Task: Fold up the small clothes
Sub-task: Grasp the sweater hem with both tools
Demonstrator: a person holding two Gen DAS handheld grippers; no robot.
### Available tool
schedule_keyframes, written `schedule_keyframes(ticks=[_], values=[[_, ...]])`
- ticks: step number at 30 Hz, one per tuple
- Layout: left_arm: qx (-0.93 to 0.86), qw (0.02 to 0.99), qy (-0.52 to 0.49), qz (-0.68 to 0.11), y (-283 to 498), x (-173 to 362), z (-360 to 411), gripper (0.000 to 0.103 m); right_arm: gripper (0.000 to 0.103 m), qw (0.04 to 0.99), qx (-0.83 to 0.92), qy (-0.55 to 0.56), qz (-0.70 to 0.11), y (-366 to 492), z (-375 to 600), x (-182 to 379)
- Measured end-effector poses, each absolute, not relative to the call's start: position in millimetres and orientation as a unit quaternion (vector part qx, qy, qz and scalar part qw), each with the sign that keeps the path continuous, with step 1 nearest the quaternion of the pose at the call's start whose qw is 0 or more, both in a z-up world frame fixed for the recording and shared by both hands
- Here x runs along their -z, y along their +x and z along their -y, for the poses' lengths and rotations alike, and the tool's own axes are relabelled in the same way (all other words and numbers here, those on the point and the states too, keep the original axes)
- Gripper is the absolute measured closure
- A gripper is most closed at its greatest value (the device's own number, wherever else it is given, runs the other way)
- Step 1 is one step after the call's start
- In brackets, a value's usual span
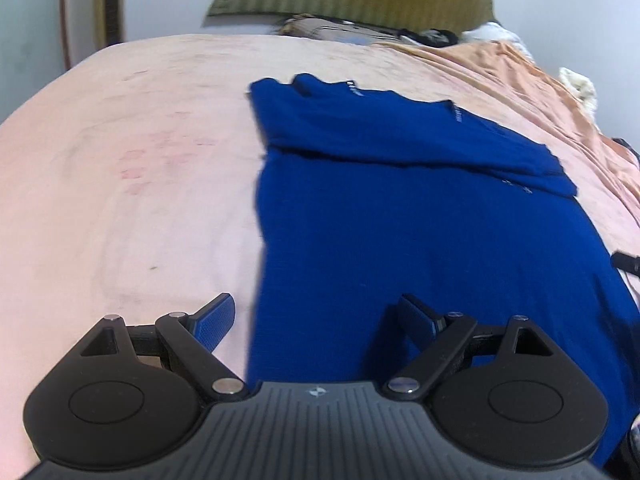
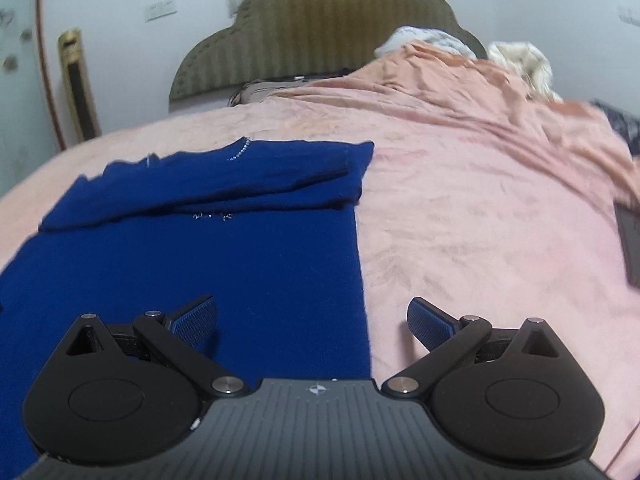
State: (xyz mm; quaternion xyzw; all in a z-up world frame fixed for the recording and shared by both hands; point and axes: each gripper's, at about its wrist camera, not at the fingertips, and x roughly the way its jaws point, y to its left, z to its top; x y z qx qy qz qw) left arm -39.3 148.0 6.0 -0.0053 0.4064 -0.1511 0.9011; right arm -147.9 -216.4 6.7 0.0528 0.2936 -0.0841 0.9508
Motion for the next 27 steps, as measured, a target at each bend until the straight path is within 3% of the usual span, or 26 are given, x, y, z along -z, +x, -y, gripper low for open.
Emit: schedule_keyframes(ticks=[6, 8, 10, 11, 13, 15, 27], values=[[0.167, 0.899, -0.033, -0.403, -32, -4, -152, 0.014, 0.001, 0.937, 0.077, 0.114, -0.320, -158, 257, -11], [0.166, 0.900, -0.045, -0.400, -29, -3, -151, 0.017, 0.009, 0.934, 0.061, 0.125, -0.328, -163, 264, -6], [0.160, 0.903, -0.043, -0.396, -26, -3, -147, 0.042, 0.038, 0.933, 0.046, 0.134, -0.332, -165, 264, -1], [0.157, 0.904, -0.037, -0.396, -25, -4, -145, 0.051, 0.044, 0.934, 0.042, 0.125, -0.332, -165, 261, 0], [0.156, 0.904, -0.025, -0.398, -23, -4, -141, 0.088, 0.073, 0.937, 0.036, 0.088, -0.337, -163, 249, 0], [0.165, 0.899, -0.035, -0.405, -23, -5, -141, 0.097, 0.095, 0.935, 0.002, 0.085, -0.343, -161, 241, -1], [0.129, 0.939, 0.005, -0.318, 12, -46, -121, 0.098, 0.096, 0.963, 0.016, 0.031, -0.269, -114, 238, -46]])
